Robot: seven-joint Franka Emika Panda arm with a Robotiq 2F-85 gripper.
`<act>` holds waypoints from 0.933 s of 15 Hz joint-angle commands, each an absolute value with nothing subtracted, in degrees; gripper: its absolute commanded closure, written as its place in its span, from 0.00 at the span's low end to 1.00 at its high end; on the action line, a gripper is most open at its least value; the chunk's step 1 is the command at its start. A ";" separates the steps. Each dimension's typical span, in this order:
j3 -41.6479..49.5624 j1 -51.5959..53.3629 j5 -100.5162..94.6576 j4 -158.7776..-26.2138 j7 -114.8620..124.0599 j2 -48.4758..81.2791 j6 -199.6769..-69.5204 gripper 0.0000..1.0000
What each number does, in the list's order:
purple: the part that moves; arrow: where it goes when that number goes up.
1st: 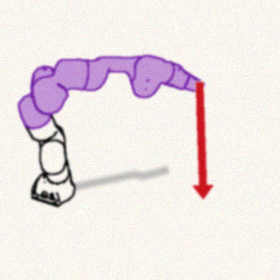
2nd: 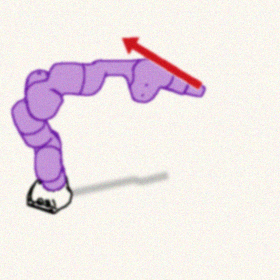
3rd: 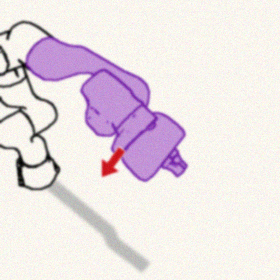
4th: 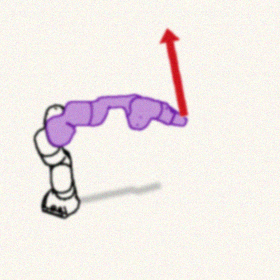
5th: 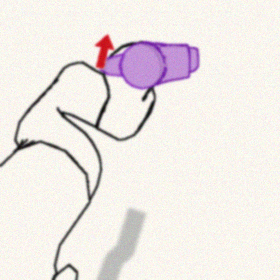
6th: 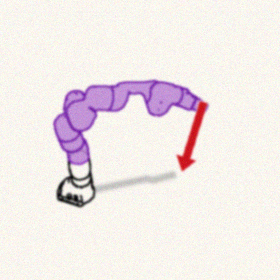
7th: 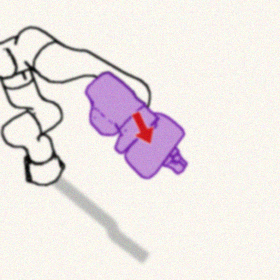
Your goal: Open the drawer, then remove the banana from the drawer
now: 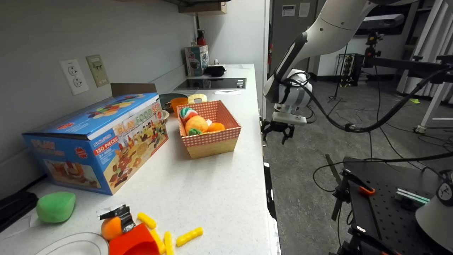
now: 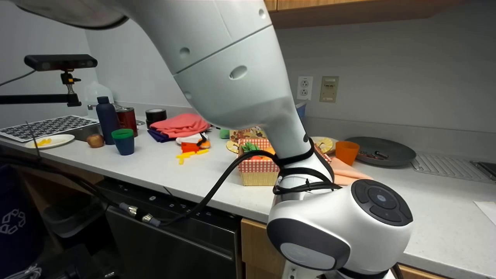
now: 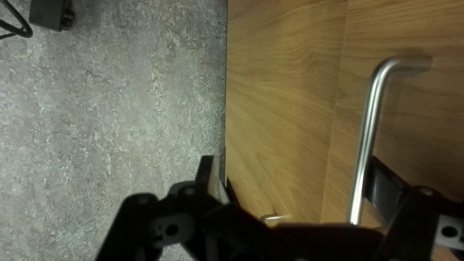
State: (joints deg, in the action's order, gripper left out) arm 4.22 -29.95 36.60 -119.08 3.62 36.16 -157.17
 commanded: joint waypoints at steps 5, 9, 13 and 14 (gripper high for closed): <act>8.99 -29.51 35.90 -121.45 4.92 35.89 -151.37 0.00; 9.24 -31.60 38.90 -123.22 2.54 35.69 -149.82 0.00; 10.29 -32.89 41.67 -125.81 0.45 35.20 -149.04 0.00; 10.63 -33.09 42.28 -126.58 -0.04 34.88 -149.02 0.00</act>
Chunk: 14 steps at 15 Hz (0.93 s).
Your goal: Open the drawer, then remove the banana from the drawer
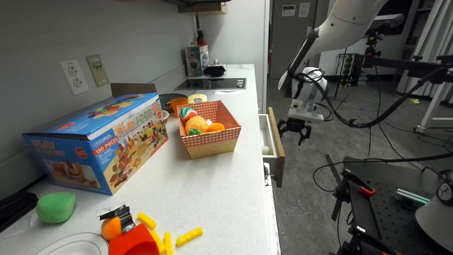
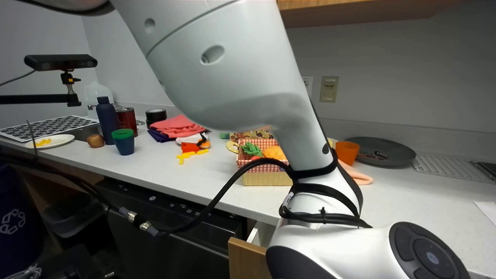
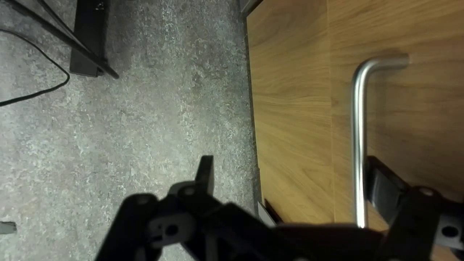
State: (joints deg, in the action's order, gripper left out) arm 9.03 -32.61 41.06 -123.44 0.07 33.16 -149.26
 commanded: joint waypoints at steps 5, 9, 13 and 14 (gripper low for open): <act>12.80 -33.80 45.15 -130.66 -3.10 32.65 -150.35 0.00; 13.74 -33.97 47.30 -132.58 -6.04 29.92 -150.34 0.00; 13.44 -34.12 49.04 -134.05 -9.20 26.05 -151.34 0.00; 12.84 -34.26 50.51 -134.49 -10.55 25.18 -152.58 0.00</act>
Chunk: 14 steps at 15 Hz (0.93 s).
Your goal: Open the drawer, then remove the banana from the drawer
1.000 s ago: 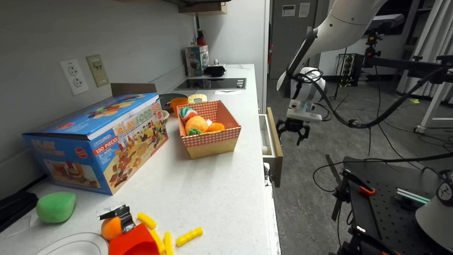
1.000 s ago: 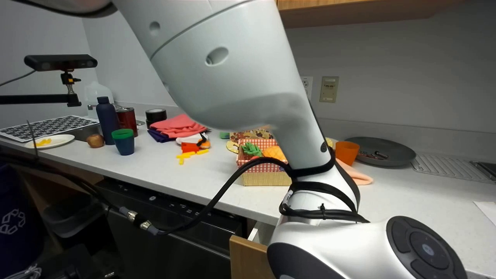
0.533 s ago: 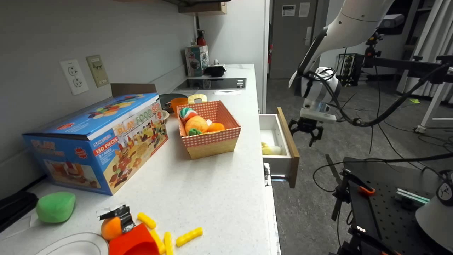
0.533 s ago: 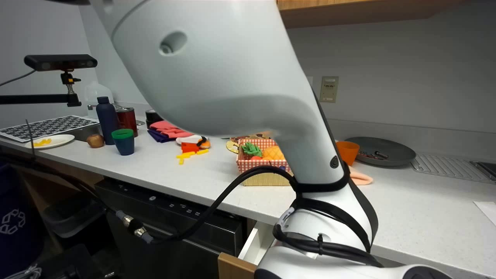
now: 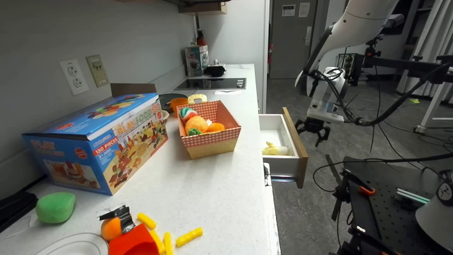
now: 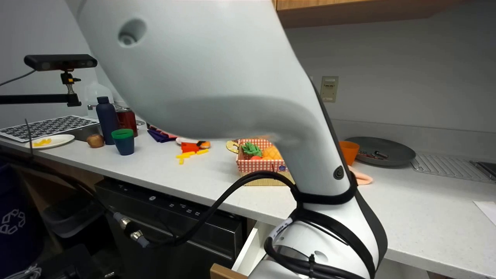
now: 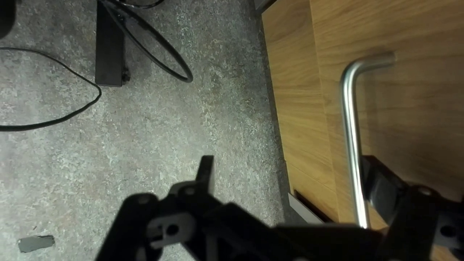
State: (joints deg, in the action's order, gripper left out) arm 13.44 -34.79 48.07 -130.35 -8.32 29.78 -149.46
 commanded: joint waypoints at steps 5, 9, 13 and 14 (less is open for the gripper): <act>6.62 -38.29 64.47 -135.65 -26.55 21.96 -159.76 0.00; 5.02 -39.76 75.23 -137.64 -38.65 16.03 -159.23 0.00; 5.80 -38.55 78.07 -139.85 -42.51 12.16 -159.07 0.00; 5.76 -38.14 77.21 -139.86 -42.22 12.00 -158.98 0.00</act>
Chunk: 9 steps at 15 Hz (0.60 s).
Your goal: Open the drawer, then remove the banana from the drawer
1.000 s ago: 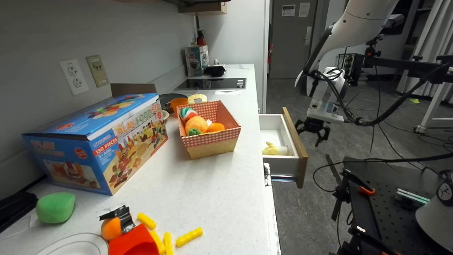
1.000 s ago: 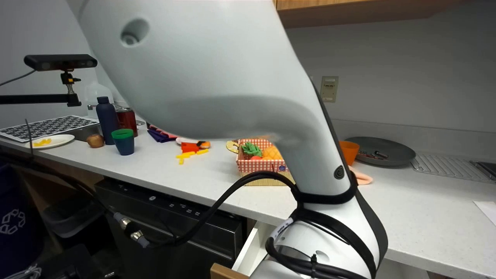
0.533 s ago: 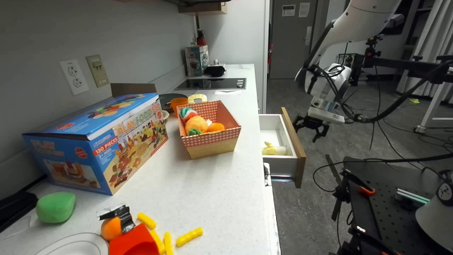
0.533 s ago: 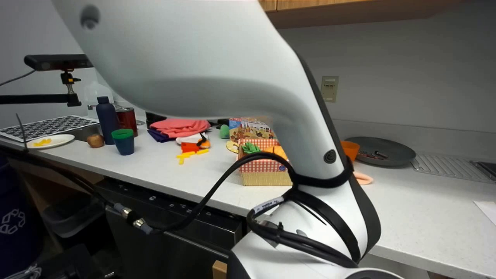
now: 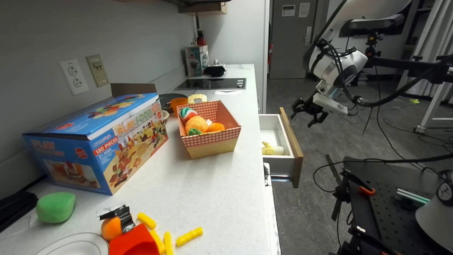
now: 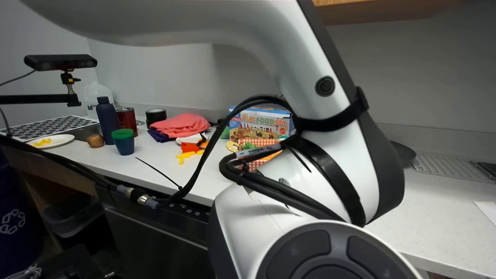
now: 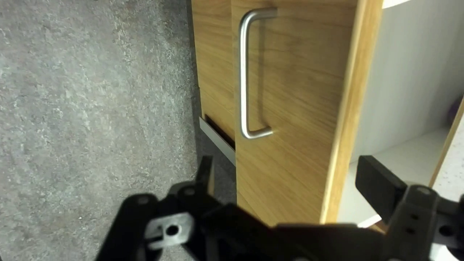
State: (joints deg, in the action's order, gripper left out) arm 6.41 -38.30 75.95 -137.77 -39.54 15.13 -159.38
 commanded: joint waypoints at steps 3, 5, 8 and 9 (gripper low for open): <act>5.00 -36.96 75.17 -139.47 -41.01 11.97 -159.23 0.00; 4.20 -36.03 73.02 -138.54 -39.32 12.93 -159.55 0.00; 3.90 -34.50 67.56 -136.95 -35.16 15.24 -158.98 0.00; 4.03 -34.01 65.42 -136.63 -33.32 16.04 -159.05 0.00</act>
